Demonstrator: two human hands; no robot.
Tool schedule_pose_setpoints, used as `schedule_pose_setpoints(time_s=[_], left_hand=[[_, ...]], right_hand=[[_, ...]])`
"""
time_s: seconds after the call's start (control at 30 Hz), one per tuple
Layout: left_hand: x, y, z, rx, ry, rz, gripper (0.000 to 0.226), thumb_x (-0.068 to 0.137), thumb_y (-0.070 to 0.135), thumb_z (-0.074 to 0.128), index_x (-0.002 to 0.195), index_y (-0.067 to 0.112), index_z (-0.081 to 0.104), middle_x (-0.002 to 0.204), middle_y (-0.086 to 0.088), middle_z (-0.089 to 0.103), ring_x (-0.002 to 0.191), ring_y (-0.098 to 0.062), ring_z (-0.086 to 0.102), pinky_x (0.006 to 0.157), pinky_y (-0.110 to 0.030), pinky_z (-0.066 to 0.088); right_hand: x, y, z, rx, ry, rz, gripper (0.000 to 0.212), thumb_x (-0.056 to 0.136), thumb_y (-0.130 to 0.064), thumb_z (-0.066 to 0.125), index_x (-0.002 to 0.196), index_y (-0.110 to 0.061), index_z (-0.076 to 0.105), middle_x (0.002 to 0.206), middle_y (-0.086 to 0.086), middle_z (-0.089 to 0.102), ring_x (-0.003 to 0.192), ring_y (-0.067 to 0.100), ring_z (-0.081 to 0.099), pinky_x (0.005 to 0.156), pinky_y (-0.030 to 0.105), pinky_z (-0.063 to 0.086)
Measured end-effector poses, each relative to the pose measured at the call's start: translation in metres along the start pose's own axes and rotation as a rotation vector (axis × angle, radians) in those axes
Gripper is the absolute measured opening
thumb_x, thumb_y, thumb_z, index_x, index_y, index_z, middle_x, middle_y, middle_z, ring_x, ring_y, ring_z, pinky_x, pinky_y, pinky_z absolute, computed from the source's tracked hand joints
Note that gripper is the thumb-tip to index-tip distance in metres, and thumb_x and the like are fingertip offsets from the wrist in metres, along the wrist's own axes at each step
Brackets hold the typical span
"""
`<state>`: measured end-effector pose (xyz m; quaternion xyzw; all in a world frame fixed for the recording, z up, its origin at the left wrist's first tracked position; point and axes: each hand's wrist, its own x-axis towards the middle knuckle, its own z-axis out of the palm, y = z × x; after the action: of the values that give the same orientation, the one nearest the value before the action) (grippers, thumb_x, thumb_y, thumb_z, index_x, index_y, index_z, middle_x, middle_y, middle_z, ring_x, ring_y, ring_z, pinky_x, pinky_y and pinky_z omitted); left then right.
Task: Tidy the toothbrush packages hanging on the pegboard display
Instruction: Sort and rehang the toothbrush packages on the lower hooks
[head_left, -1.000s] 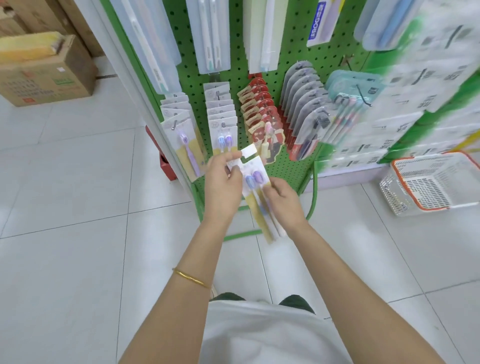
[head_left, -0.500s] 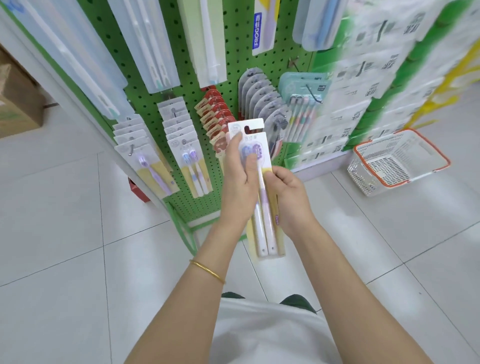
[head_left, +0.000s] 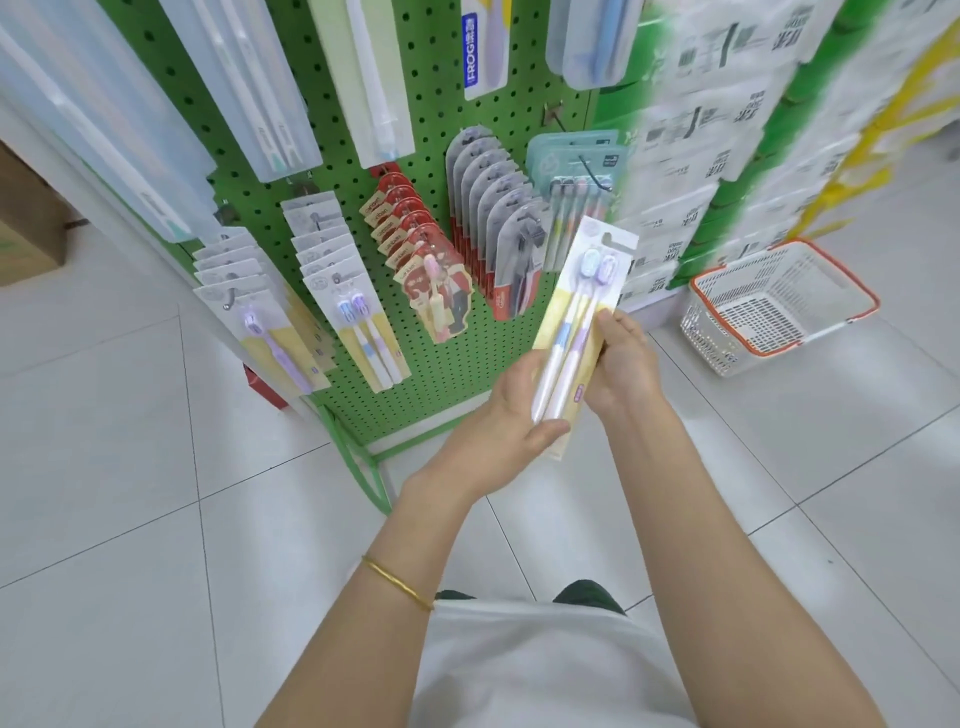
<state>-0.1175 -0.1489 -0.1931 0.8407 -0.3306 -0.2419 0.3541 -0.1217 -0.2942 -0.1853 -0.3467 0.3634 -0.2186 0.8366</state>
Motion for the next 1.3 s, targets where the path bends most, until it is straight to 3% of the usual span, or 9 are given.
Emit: schedule_pose_setpoints(time_s=[0.27,0.43,0.5,0.6,0.7,0.87,1.0,1.1,1.3], left_hand=[[-0.002,0.012,0.001,0.128,-0.117,-0.105,0.110,0.077,0.041,0.075,0.147,0.041,-0.010,0.149,0.001,0.020,0.108,-0.021,0.055,0.091,-0.039,0.047],[-0.004,0.008,0.004,-0.045,-0.124,-0.157,0.102,0.078,0.023,0.063,0.145,0.045,-0.011,0.151,0.004,0.022,0.098,-0.019,0.059,0.083,-0.037,0.051],[-0.005,0.007,-0.001,-0.100,-0.162,-0.170,0.096,0.083,0.014,0.056,0.148,0.041,-0.011,0.152,0.001,0.024,0.102,-0.017,0.055,0.077,-0.027,0.048],[-0.004,0.004,-0.004,-0.191,-0.160,-0.214,0.082,0.084,0.006,0.048,0.148,0.037,0.006,0.138,-0.007,0.041,0.104,-0.022,0.058,0.080,-0.035,0.051],[-0.007,-0.003,-0.003,-0.351,-0.097,-0.250,0.060,0.075,0.013,0.051,0.130,0.029,0.035,0.124,-0.003,0.057,0.112,-0.023,0.058,0.095,-0.046,0.049],[-0.011,-0.010,-0.010,-0.437,-0.081,-0.233,0.022,0.092,0.011,0.059,0.106,0.027,0.060,0.101,0.012,0.065,0.086,0.001,0.062,0.076,-0.012,0.048],[-0.008,-0.001,-0.025,-0.580,0.022,-0.231,0.016,0.097,0.020,0.053,0.111,0.025,0.057,0.108,0.005,0.068,0.097,-0.013,0.067,0.086,-0.032,0.054],[-0.001,0.007,-0.048,-0.746,0.232,-0.218,0.013,0.097,0.018,0.051,0.106,0.024,0.058,0.109,0.000,0.069,0.100,-0.019,0.067,0.090,-0.041,0.054],[-0.002,0.007,-0.081,-0.790,0.495,-0.194,0.014,0.096,0.014,0.054,0.102,0.023,0.062,0.105,-0.002,0.070,0.097,-0.021,0.066,0.086,-0.039,0.054]], right_hand=[[-0.003,-0.010,-0.004,0.080,-0.019,-0.003,0.009,0.098,-0.013,0.050,0.090,-0.011,0.053,0.072,0.004,0.058,0.059,0.014,0.058,0.062,0.031,0.053],[-0.008,-0.011,-0.004,-0.012,-0.152,0.133,0.022,0.098,-0.035,0.047,0.098,-0.014,0.055,0.078,0.005,0.055,0.070,0.019,0.053,0.065,0.033,0.049],[-0.007,-0.007,-0.006,-0.059,-0.176,0.124,0.012,0.098,-0.027,0.050,0.103,-0.016,0.051,0.085,0.008,0.057,0.075,0.022,0.054,0.066,0.034,0.050],[-0.009,-0.003,-0.007,-0.124,-0.168,0.090,0.017,0.094,-0.009,0.056,0.109,-0.014,0.050,0.086,0.004,0.065,0.077,0.016,0.059,0.068,0.033,0.052],[-0.013,-0.002,-0.005,-0.210,-0.207,0.078,0.013,0.094,-0.005,0.055,0.087,-0.015,0.059,0.068,-0.005,0.067,0.066,0.009,0.059,0.065,0.029,0.050],[-0.018,-0.001,-0.006,-0.321,-0.327,0.032,0.011,0.089,-0.005,0.060,0.084,-0.013,0.065,0.077,0.000,0.071,0.065,0.012,0.065,0.065,0.028,0.053],[-0.025,0.000,-0.006,-0.402,-0.440,0.059,0.009,0.088,-0.003,0.060,0.085,-0.010,0.065,0.077,0.001,0.072,0.065,0.015,0.066,0.061,0.028,0.053],[-0.032,0.005,-0.009,-0.468,-0.534,0.092,0.010,0.087,-0.002,0.060,0.085,-0.009,0.067,0.079,0.003,0.072,0.066,0.016,0.066,0.061,0.028,0.054],[-0.040,0.021,-0.005,-0.516,-0.648,0.155,0.006,0.079,-0.006,0.066,0.084,-0.009,0.065,0.082,0.004,0.072,0.070,0.017,0.066,0.065,0.029,0.053]])
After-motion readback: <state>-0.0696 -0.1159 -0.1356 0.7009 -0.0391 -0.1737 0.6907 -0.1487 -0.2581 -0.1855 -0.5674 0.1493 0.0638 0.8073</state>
